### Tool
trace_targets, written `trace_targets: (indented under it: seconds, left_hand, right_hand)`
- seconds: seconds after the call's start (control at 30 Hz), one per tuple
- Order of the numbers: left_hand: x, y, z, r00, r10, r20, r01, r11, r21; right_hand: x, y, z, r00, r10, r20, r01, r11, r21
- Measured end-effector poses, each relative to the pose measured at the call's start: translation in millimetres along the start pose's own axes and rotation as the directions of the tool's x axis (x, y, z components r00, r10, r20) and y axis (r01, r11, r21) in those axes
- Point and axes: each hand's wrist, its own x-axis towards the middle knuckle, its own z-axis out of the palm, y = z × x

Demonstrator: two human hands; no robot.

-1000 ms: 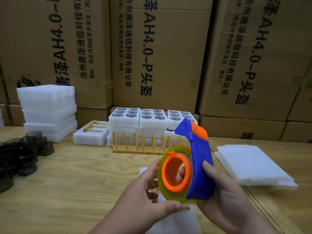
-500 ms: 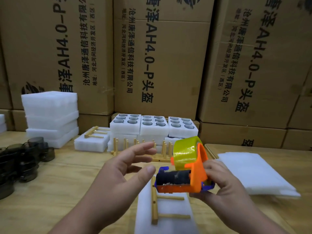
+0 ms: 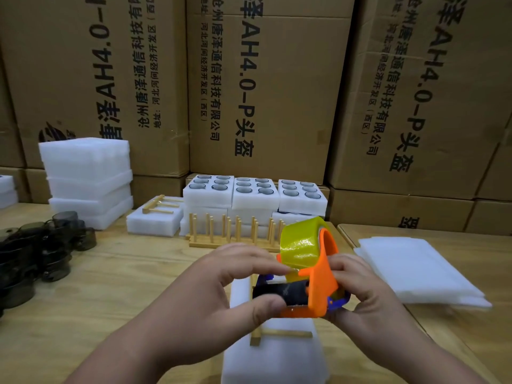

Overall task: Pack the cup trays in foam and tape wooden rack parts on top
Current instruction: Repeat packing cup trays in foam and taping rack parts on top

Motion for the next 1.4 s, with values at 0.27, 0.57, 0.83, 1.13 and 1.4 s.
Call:
trace_targets:
  seconds: [0.27,0.57,0.83,1.13,1.4]
  left_hand:
    - [10.8,-7.5,-3.0,0.944,-0.322,0.070,0.330,0.926,-0.186]
    - [12.9,-9.3,7.9,0.897,-0.395,0.198,0.441,0.768,-0.465]
    - [12.6,-14.8,17.7,0.802,-0.510,0.311,0.567,0.485,-0.666]
    - [14.3,-17.2,20.2,0.784,-0.564,0.260,0.545,0.426,-0.722]
    - [13.0,-16.3,15.7,0.770,-0.511,0.381,0.568,0.279,-0.774]
  right_hand:
    - [-1.5,-0.3,-1.1,1.000,-0.014,0.011,0.015,0.998,-0.067]
    - [-4.7,4.3,4.5,0.997,-0.066,0.046,0.071,0.991,-0.114]
    - [-1.6,12.3,6.3,0.979,-0.193,0.064,0.202,0.961,-0.190]
    - [6.5,19.4,5.9,0.910,-0.414,0.036,0.388,0.815,-0.431]
    - [12.1,20.5,6.0,0.837,-0.546,0.030,0.486,0.718,-0.499]
